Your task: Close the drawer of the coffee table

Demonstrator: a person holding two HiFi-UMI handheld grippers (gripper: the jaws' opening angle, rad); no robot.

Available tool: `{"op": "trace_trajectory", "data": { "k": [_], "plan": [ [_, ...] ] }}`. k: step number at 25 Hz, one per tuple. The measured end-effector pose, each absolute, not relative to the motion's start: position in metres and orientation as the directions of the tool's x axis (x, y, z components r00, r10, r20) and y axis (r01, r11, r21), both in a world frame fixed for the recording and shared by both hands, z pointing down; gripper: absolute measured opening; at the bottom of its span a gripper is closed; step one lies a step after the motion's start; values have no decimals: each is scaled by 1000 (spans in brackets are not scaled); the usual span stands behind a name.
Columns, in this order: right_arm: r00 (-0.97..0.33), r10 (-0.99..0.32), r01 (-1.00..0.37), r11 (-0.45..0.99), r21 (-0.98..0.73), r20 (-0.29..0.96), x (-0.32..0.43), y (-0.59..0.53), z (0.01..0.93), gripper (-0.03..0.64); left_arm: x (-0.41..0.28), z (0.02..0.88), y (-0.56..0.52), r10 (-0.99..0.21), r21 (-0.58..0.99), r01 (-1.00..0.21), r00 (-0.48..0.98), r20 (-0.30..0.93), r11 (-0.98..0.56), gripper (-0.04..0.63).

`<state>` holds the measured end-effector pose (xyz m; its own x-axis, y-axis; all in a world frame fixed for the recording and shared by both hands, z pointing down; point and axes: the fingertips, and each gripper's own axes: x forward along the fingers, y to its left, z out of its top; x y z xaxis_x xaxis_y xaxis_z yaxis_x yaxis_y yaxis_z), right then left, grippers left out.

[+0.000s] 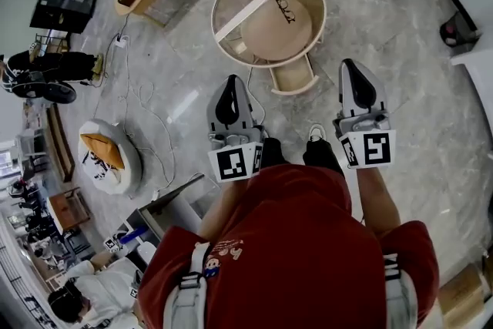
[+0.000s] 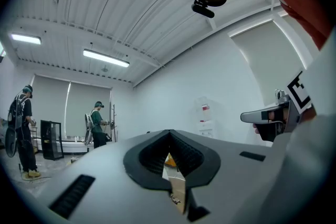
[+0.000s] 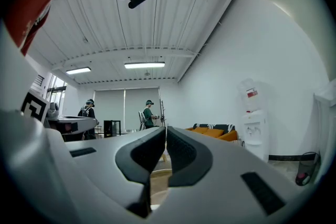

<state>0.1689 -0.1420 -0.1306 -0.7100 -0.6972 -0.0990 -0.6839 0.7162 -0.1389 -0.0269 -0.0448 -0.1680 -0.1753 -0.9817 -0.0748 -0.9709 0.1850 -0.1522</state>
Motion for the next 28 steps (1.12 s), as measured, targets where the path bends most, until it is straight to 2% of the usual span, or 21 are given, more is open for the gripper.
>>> {"op": "trace_trajectory", "data": {
  "k": [7, 15, 20, 28],
  "plan": [
    [-635, -770, -765, 638, -90, -59, 148, -136, -125, 26, -64, -159, -56, -993, -127, -988, -75, -85, 86, 14],
    [-516, -856, -854, 516, -64, -21, 83, -112, -124, 28, -142, -155, -51, -993, -218, -974, 83, -83, -63, 14],
    [-472, -881, -881, 472, -35, 7, 45, -98, -110, 28, -180, -134, -50, -986, -221, -964, 161, -51, -146, 14],
    [-413, -906, -911, 410, -48, 92, 28, -91, -28, 28, -181, -68, -61, -959, -178, -946, 281, -42, -269, 14]
  ]
}}
